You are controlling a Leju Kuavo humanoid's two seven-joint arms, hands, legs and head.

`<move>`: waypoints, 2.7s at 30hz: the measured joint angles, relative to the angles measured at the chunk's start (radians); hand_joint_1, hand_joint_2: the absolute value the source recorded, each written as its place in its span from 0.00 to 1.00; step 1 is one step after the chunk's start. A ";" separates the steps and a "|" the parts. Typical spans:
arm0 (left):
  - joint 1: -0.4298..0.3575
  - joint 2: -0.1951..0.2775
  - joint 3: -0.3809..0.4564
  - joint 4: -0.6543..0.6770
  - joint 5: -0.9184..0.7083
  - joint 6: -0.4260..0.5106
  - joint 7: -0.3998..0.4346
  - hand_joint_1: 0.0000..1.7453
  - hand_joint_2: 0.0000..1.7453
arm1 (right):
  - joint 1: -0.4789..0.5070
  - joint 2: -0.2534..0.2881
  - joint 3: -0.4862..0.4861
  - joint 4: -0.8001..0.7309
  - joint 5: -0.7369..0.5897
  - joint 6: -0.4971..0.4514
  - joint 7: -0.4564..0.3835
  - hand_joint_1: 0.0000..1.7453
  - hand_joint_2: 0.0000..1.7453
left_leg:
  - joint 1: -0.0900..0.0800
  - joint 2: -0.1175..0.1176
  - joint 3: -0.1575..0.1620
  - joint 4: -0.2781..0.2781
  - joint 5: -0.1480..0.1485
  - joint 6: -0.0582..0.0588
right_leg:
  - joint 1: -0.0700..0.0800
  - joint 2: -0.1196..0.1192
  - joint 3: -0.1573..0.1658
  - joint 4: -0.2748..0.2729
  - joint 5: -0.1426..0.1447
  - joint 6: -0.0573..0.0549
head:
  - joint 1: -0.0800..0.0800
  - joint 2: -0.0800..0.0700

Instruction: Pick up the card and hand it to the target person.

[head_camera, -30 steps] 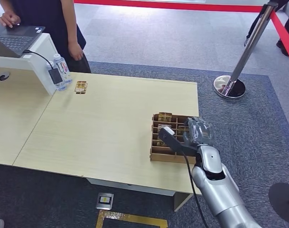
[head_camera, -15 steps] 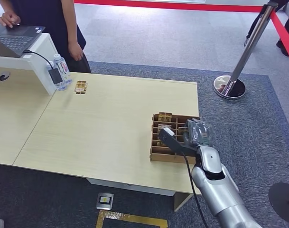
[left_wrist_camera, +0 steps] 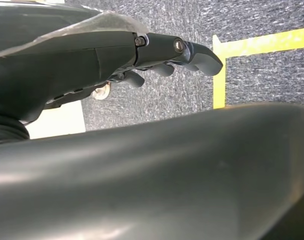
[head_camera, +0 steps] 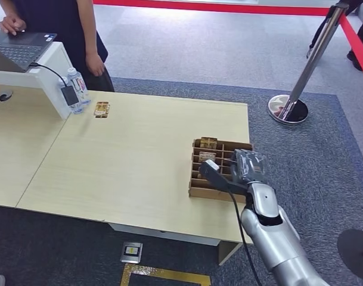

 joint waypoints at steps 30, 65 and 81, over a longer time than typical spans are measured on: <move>0.001 0.000 0.000 0.000 0.014 -0.004 -0.021 0.00 0.00 | 0.145 -0.094 0.000 -0.492 -0.014 0.064 -0.057 1.00 1.00 | 0.000 0.000 -0.001 0.000 0.000 0.000 | 0.000 0.000 -0.001 0.000 0.000 0.000 | 0.000 0.000; -0.009 -0.003 -0.003 0.000 -0.005 -0.012 -0.025 0.00 0.00 | -0.336 0.118 0.046 -0.125 -0.017 -0.041 -0.150 1.00 1.00 | 0.000 0.000 -0.001 0.000 0.002 -0.001 | 0.000 0.000 -0.001 0.002 0.001 -0.001 | 0.000 0.000; -0.010 -0.003 -0.022 0.000 -0.021 -0.020 -0.024 0.00 0.00 | -0.436 0.222 0.074 0.052 -0.030 -0.071 -0.184 1.00 1.00 | 0.000 0.000 -0.001 0.000 0.002 -0.001 | 0.000 0.000 -0.001 0.002 0.001 -0.001 | 0.000 0.000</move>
